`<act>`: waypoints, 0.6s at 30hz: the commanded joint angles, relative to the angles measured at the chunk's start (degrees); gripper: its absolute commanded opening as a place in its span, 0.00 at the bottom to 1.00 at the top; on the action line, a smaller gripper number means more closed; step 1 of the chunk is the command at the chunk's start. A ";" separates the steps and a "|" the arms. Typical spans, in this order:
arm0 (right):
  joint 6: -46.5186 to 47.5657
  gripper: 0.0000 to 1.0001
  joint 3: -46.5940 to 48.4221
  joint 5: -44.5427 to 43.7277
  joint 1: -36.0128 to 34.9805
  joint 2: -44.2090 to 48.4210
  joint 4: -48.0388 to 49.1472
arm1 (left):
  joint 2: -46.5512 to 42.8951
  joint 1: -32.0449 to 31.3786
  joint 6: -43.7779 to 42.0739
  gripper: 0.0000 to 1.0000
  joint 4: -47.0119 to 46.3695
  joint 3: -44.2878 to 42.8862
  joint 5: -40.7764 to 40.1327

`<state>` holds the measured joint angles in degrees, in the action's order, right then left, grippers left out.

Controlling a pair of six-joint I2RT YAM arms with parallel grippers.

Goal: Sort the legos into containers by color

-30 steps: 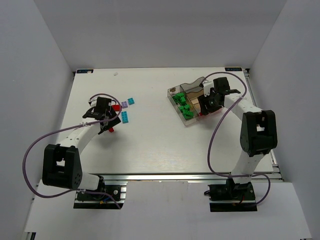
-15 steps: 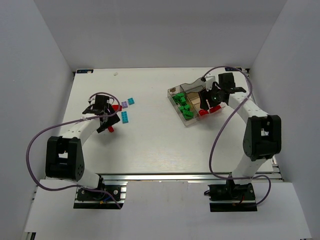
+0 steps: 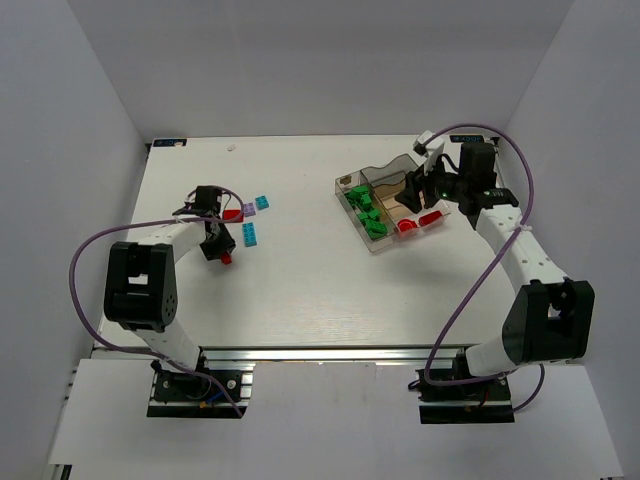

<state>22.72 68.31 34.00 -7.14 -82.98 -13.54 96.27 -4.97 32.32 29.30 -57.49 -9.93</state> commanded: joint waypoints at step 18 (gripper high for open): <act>-21.04 0.00 -3.46 -1.40 2.04 2.57 15.24 | -9.73 -6.71 3.45 0.06 -23.66 -6.28 41.21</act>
<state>8.80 62.17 32.73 -5.61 -79.61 -1.63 82.65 -8.73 32.05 15.81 -59.64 17.43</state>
